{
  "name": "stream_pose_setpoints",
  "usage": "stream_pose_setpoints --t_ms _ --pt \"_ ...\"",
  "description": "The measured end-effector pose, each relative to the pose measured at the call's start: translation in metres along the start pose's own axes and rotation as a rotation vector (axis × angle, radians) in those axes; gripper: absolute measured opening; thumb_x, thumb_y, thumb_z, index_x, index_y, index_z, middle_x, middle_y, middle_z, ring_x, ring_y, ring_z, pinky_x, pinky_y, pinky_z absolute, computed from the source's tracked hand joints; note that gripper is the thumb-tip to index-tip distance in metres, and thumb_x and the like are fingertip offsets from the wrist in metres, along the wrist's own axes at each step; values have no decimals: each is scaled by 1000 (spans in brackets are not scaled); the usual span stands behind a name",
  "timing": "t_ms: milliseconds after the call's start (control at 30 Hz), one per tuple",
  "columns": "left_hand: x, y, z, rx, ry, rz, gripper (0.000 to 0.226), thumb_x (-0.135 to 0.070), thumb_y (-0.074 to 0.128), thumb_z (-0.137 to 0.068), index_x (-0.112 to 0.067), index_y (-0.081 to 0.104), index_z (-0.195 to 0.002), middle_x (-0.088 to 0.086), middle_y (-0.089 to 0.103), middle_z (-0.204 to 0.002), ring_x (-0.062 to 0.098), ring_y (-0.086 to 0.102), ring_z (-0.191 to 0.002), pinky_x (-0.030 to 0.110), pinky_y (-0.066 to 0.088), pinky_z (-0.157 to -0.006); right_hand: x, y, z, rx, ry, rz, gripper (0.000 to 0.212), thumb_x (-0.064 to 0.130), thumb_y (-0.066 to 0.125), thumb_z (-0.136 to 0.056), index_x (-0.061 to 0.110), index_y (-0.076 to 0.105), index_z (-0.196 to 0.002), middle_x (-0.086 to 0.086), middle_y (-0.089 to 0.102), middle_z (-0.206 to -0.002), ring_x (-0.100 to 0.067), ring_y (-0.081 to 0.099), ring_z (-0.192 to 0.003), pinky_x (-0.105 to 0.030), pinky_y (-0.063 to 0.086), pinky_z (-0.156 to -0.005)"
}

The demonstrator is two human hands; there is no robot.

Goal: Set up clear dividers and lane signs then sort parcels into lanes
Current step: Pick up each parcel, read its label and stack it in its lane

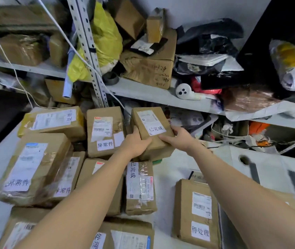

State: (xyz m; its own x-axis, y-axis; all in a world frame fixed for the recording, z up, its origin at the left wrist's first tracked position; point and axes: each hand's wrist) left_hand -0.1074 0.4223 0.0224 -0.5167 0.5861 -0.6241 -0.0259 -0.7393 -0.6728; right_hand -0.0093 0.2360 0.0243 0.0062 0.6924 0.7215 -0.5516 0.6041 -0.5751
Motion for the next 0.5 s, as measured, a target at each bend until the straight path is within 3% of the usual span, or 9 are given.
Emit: stream_pose_setpoints --t_ms 133,267,500 --pt "-6 9 7 -27 10 163 88 -65 55 -88 -35 14 -160 2 49 -153 28 51 -134 46 45 -108 0 -2 6 -15 -36 -57 70 55 82 -74 20 63 -132 6 69 -124 -15 65 -110 -39 57 -96" --pt "-14 14 19 -63 30 254 68 -48 55 -98 -40 22 -157 -1 48 -153 27 50 -135 47 41 -110 1 -1 18 -47 -19 -105 64 46 84 -77 17 65 -130 3 72 -122 -17 67 -109 -40 57 -96" --pt "-34 22 56 -63 63 378 63 -31 57 -101 -40 28 -155 -4 51 -149 20 49 -121 35 37 -93 -3 4 50 -145 -7 -181 61 46 87 -68 24 69 -123 8 75 -114 -14 70 -103 -40 60 -90"
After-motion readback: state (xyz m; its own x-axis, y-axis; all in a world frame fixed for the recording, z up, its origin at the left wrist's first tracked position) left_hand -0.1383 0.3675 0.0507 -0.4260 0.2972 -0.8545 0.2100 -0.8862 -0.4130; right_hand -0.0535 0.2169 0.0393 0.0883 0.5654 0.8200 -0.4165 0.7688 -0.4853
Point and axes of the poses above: each hand's wrist, its own z-axis away from the middle knuckle, its own y-axis out of the palm, x = y × z
